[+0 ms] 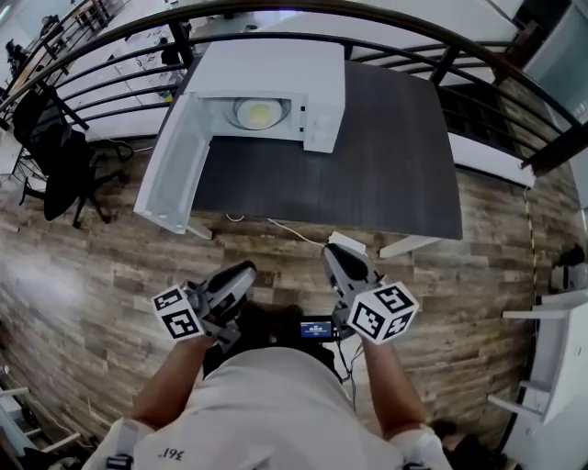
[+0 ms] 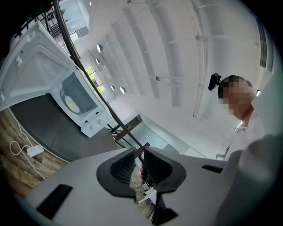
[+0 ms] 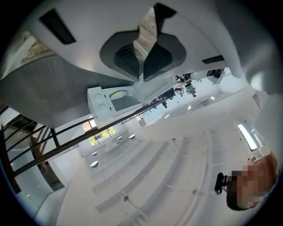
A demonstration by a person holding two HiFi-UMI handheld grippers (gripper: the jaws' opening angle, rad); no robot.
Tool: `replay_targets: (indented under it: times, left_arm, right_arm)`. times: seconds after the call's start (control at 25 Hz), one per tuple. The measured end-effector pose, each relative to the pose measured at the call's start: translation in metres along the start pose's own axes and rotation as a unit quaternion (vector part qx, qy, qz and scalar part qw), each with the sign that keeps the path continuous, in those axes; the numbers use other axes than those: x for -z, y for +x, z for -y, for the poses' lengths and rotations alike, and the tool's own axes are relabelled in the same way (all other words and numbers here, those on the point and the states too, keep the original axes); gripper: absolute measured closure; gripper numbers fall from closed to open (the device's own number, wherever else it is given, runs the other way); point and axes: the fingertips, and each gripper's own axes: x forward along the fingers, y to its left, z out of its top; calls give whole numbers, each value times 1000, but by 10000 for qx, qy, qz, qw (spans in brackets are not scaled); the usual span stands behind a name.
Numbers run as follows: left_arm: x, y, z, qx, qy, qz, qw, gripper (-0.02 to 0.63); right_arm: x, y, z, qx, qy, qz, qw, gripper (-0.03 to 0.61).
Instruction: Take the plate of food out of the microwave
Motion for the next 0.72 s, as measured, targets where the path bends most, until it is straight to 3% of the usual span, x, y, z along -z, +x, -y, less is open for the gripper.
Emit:
replay_targets:
  times: [0.32, 0.72]
  left_arm:
    - [-45, 31, -48, 99, 136, -46, 9998, 569]
    - [-140, 56, -131, 232, 216, -502, 9982, 569]
  right_arm:
    - [-22, 59, 24, 4, 60, -4, 10000, 568]
    - [-70, 176, 30, 283, 156, 127, 9994, 568]
